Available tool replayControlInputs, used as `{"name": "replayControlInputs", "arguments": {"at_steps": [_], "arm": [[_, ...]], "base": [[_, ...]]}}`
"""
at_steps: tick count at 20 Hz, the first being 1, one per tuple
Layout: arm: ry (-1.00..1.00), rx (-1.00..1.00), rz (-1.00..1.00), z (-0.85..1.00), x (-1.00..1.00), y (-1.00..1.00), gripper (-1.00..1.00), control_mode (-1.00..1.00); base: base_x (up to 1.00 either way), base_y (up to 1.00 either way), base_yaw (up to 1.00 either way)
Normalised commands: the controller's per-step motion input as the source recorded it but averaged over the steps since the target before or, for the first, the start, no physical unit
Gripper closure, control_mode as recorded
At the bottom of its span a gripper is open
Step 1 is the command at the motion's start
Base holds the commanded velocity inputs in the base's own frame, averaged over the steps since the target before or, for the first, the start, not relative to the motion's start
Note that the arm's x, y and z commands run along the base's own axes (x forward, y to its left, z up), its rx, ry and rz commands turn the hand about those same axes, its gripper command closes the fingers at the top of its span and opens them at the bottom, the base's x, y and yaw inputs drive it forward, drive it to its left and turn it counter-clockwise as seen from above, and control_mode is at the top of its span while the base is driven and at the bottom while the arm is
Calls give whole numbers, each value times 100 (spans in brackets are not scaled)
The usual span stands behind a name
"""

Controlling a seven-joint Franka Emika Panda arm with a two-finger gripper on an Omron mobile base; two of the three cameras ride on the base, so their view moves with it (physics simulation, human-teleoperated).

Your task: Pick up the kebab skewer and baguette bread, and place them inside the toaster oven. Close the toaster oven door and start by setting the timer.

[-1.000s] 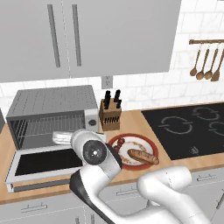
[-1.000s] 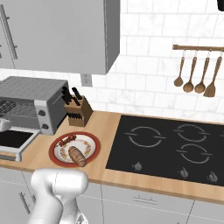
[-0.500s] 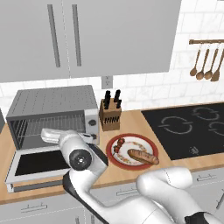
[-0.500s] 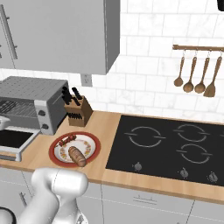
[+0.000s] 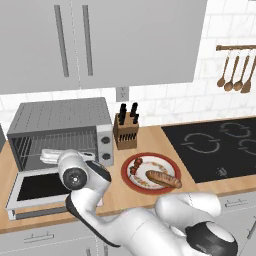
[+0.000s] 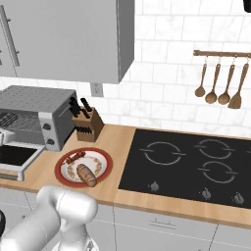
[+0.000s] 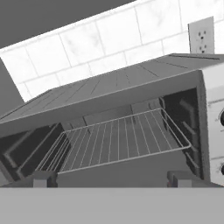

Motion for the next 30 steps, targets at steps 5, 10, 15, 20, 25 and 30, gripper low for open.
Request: {"name": "replayControlInputs", "arguments": {"at_steps": [5, 10, 15, 20, 25, 30], "arm": [[1, -20, -2, -31, 23, 25, -100, -100], [0, -15, -2, -15, 39, 6, -100, -100], [0, -5, -7, -15, 50, 14, -100, -100], [0, -1, -7, -33, 37, 20, -100, -100], [0, 0, -3, -2, 37, 0, -100, -100], [0, -1, -3, -26, 35, 4, -100, -100]], "base": [[0, 0, 0], [0, 0, 0], [0, 0, 0], [0, 0, 0], [0, 0, 0], [0, 0, 0]]}}
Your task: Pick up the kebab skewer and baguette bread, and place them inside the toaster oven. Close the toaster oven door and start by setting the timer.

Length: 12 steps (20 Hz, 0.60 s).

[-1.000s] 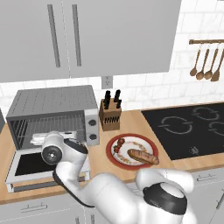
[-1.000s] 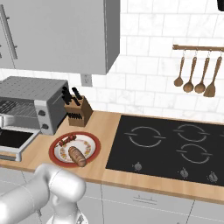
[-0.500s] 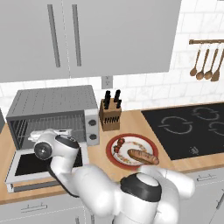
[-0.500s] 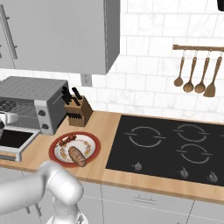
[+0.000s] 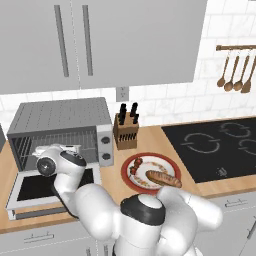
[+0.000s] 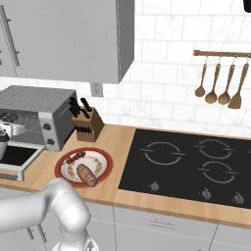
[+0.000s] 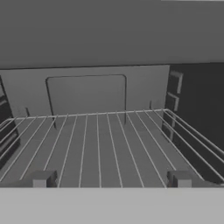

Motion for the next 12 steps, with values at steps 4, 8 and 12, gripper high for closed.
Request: {"name": "replayControlInputs", "arguments": {"at_steps": [4, 8, 12], "arm": [[0, -4, 0, -24, 35, 1, -100, -100], [0, -5, 0, -21, 22, 2, -100, -100], [0, -5, 0, -16, 22, 6, -100, -100]], "base": [[0, 0, 0], [0, 0, 0], [0, 0, 0]]}}
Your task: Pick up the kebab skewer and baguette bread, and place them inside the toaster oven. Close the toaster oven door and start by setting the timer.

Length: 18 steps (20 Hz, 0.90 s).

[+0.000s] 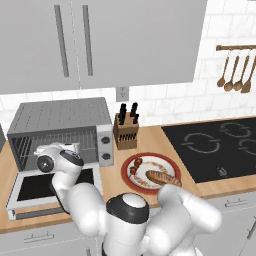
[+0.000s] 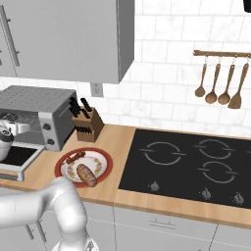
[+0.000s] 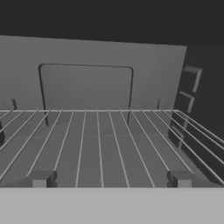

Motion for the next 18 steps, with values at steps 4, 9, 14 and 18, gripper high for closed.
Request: {"name": "replayControlInputs", "arguments": {"at_steps": [4, 9, 14, 18], "arm": [[0, -4, 0, -18, 22, 2, -100, -100], [5, -7, 0, -53, -6, 3, -100, -100], [8, -8, 0, -61, -23, 2, -100, -100], [10, -9, 0, -62, -36, 6, -100, -100]], "base": [[0, 0, 0], [0, 0, 0], [0, 0, 0], [0, 0, 0]]}}
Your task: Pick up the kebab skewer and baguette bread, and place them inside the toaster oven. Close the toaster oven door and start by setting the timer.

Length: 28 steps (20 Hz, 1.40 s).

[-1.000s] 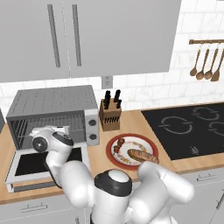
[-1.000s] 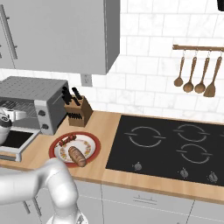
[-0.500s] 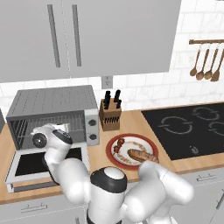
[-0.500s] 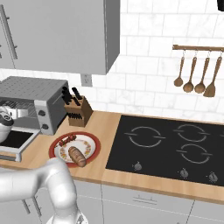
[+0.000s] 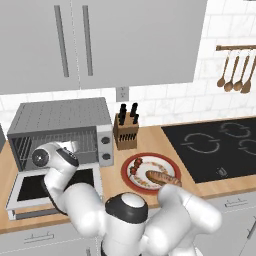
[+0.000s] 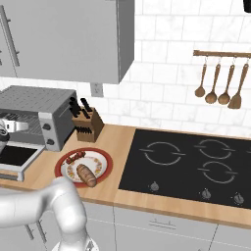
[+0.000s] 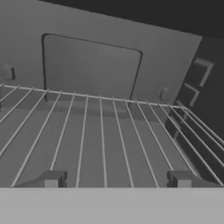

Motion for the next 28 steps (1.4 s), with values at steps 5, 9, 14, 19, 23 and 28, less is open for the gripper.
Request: {"name": "replayControlInputs", "arguments": {"at_steps": [5, 9, 14, 19, 23, 28], "arm": [[6, -9, 0, -59, -62, 2, -100, -100], [5, -9, 0, -55, -78, 0, -100, -100], [11, -5, 0, -49, -76, 0, -100, -100], [17, -2, 0, -41, -78, 0, -100, -100], [27, 0, -2, -20, -74, 0, -100, -100], [17, 7, -2, 65, -75, 0, -100, -100]], "base": [[0, 0, 0], [0, 0, 0], [0, 0, 0], [0, 0, 0], [0, 0, 0], [0, 0, 0]]}}
